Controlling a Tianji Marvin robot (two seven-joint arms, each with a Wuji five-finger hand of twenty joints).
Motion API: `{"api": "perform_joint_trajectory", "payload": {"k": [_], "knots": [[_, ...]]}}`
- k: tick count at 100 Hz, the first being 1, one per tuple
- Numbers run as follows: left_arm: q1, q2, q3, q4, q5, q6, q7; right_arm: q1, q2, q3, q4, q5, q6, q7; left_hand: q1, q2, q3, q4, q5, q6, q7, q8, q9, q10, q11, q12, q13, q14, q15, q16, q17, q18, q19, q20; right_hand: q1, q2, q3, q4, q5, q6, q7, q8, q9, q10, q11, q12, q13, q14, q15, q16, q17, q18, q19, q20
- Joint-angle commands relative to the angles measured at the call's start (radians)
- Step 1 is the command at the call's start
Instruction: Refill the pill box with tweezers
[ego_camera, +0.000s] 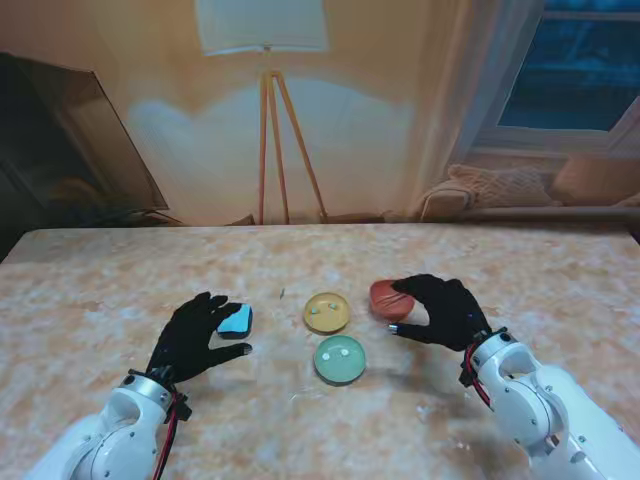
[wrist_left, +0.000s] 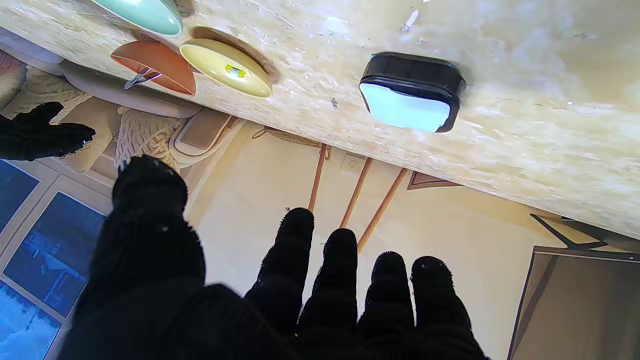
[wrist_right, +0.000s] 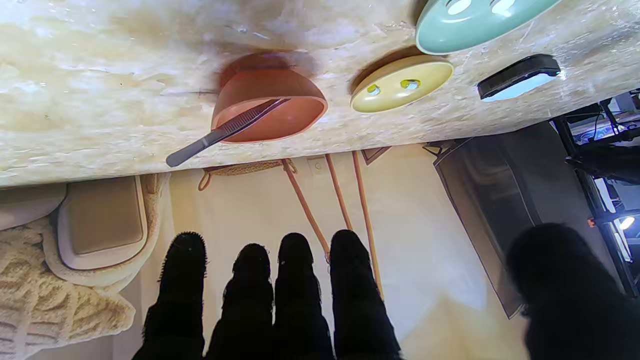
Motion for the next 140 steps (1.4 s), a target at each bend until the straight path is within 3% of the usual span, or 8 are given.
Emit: {"api": "perform_joint_trajectory", "payload": {"k": [1,51,75,121,122,123,125,140], "knots": [[-0.002,-0.001,0.003,-0.002,-0.001,0.003,-0.015,-0.01,-0.003,-0.003,0.0,0.0,-0.001,0.014,0.001,-0.011,-0.005,0.022,0.005,0.004,-0.016,-0.012,0.011,-0.005,0.003,0.008,-0.007,0.002,0.014,-0.006,-0.013,-0.029,0.007,0.01,0.004,-0.017,-0.007,0.01,0.011,-0.015,0.007,0.009,0.015,-0.013,0.002,-0.002,0.008,-0.012,-0.001,-0.008,0.002,-0.016,-0.005,-0.001],[0.0,-0.002,0.006,0.001,0.003,0.01,-0.007,-0.004,-0.004,-0.011,0.01,0.005,0.001,0.006,0.003,-0.035,-0.006,0.022,0.011,-0.003,-0.009,-0.008,0.019,-0.004,0.007,0.01,0.001,0.005,0.016,-0.005,-0.012,-0.024,0.017,0.014,0.008,-0.019,-0.009,0.01,0.009,-0.017,0.009,0.009,0.017,-0.012,0.005,0.0,0.007,-0.012,0.0,-0.007,0.003,-0.018,-0.005,0.0],[-0.004,-0.002,0.008,0.013,0.025,0.013,0.017,-0.006,-0.004,-0.013,0.014,0.006,-0.002,0.0,0.001,-0.072,-0.003,0.023,0.025,-0.01,0.002,-0.001,0.036,0.001,0.015,0.014,0.026,0.039,0.023,0.002,-0.007,0.006,0.048,0.03,0.008,-0.019,-0.009,0.01,0.007,-0.017,0.009,0.009,0.015,-0.01,0.005,0.0,0.008,-0.011,0.0,-0.007,0.004,-0.017,-0.004,0.001],[-0.07,0.014,0.025,0.07,0.12,0.043,-0.006,-0.009,-0.006,-0.008,0.032,0.018,-0.016,-0.01,0.001,-0.17,0.027,0.028,-0.045,-0.016,-0.019,-0.009,-0.002,-0.008,0.024,0.022,0.009,0.028,0.018,0.01,-0.01,-0.004,0.06,0.034,0.005,-0.023,-0.007,0.01,0.005,-0.018,0.008,0.008,0.014,-0.01,0.003,-0.001,0.007,-0.012,-0.001,-0.008,0.0,-0.018,-0.007,0.0],[-0.072,0.014,0.026,0.073,0.121,0.044,-0.008,-0.008,-0.006,-0.008,0.033,0.019,-0.016,-0.01,-0.052,-0.199,0.133,0.029,-0.044,-0.012,-0.017,-0.024,-0.016,-0.008,0.049,0.032,0.003,0.028,0.036,0.01,-0.001,-0.015,0.043,0.022,0.005,-0.023,-0.007,0.01,0.005,-0.018,0.009,0.008,0.014,-0.01,0.003,-0.001,0.007,-0.012,-0.001,-0.008,0.002,-0.018,-0.006,0.001],[-0.075,0.015,0.026,0.075,0.121,0.044,-0.01,-0.008,-0.006,-0.008,0.033,0.019,-0.016,-0.01,-0.21,-0.27,0.463,-0.017,-0.05,-0.015,-0.015,-0.023,-0.007,-0.009,0.025,0.02,0.003,0.026,0.02,0.004,-0.008,-0.011,0.054,0.029,0.006,-0.025,-0.007,0.01,0.005,-0.018,0.009,0.008,0.014,-0.01,0.003,-0.001,0.008,-0.012,-0.001,-0.008,0.0,-0.018,-0.007,0.0],[-0.081,0.016,0.028,0.08,0.122,0.044,-0.014,-0.007,-0.006,-0.007,0.035,0.02,-0.017,-0.01,-0.271,-0.299,0.595,-0.037,-0.055,-0.016,-0.018,-0.024,-0.012,-0.01,0.025,0.021,0.0,0.022,0.02,0.005,-0.008,-0.01,0.053,0.028,0.005,-0.024,-0.007,0.01,0.006,-0.019,0.009,0.008,0.015,-0.011,0.003,-0.001,0.007,-0.012,-0.002,-0.008,0.001,-0.017,-0.007,0.0],[-0.129,0.02,0.043,0.121,0.123,0.044,-0.036,0.002,-0.006,-0.006,0.05,0.027,-0.019,-0.008,-0.294,-0.319,0.654,-0.047,-0.08,-0.02,-0.028,-0.027,-0.044,-0.018,0.02,0.02,-0.025,0.006,0.016,0.003,-0.016,-0.022,0.046,0.025,0.005,-0.029,-0.004,0.01,0.004,-0.019,0.008,0.007,0.014,-0.011,0.003,-0.001,0.007,-0.013,-0.002,-0.008,0.003,-0.016,-0.006,0.001]]}}
